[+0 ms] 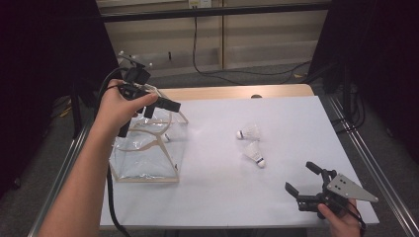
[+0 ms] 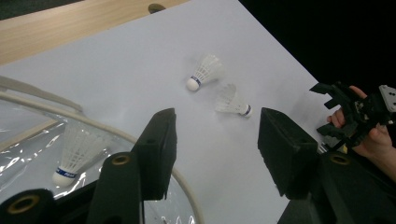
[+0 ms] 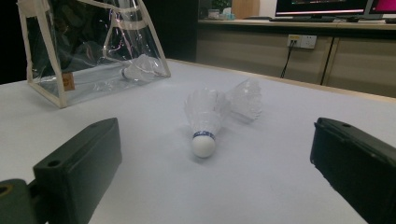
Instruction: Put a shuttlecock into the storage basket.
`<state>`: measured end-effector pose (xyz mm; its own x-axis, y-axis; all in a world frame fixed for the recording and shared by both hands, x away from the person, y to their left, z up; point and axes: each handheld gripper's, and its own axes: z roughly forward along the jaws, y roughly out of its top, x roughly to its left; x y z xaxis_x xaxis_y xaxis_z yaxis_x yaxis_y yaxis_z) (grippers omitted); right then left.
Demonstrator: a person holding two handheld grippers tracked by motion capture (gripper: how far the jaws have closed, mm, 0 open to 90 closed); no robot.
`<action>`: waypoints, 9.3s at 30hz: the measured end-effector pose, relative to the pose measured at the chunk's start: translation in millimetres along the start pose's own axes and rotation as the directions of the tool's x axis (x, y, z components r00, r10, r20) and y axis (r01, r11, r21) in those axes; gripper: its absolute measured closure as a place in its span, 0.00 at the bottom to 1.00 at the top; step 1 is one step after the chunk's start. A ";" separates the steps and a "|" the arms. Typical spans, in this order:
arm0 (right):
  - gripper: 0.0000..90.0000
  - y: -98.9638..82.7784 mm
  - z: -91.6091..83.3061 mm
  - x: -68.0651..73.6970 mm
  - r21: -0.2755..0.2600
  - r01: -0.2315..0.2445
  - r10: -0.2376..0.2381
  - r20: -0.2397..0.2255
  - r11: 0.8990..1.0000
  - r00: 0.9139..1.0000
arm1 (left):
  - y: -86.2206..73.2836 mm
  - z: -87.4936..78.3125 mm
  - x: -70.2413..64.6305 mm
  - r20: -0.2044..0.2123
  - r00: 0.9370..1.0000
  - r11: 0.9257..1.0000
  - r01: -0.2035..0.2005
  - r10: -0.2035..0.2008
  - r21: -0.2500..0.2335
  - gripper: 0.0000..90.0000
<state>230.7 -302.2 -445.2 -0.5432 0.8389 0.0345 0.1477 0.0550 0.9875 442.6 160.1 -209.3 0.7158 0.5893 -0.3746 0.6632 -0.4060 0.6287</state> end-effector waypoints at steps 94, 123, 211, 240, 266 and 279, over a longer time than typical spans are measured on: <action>0.02 0.1 -0.4 0.0 0.003 0.002 -0.002 -0.002 1.000 1.000 | -51.3 114.9 -54.9 0.138 0.956 0.966 -0.257 0.258 -0.027 0.06; 0.02 0.0 -0.2 0.3 0.006 0.002 -0.002 -0.007 1.000 1.000 | -80.2 148.4 -45.7 0.105 0.960 0.966 -0.257 0.259 -0.036 0.08; 0.03 -0.2 0.4 0.9 0.008 0.003 -0.003 -0.010 1.000 1.000 | -92.9 235.8 -37.7 0.053 0.968 0.967 -0.240 0.245 -0.090 0.05; 0.03 0.0 1.8 -0.1 0.007 0.005 -0.005 -0.013 1.000 1.000 | -86.7 259.2 -39.2 0.054 0.962 0.961 -0.264 0.269 -0.082 0.08; 0.03 -0.7 1.9 -1.0 0.011 0.002 -0.001 -0.015 1.000 1.000 | -80.5 276.9 -39.8 0.086 0.947 0.948 -0.302 0.310 -0.101 0.34; 0.03 -0.8 1.8 -1.1 0.009 0.003 -0.003 -0.014 1.000 1.000 | -81.3 275.6 -43.6 0.128 0.930 0.939 -0.337 0.343 -0.070 0.49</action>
<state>232.6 -302.2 -446.3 -0.5553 0.8310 0.0340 0.1536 0.0623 0.9862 417.7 -25.0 -431.9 0.9218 0.3194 -0.2199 0.3663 -0.5311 0.7640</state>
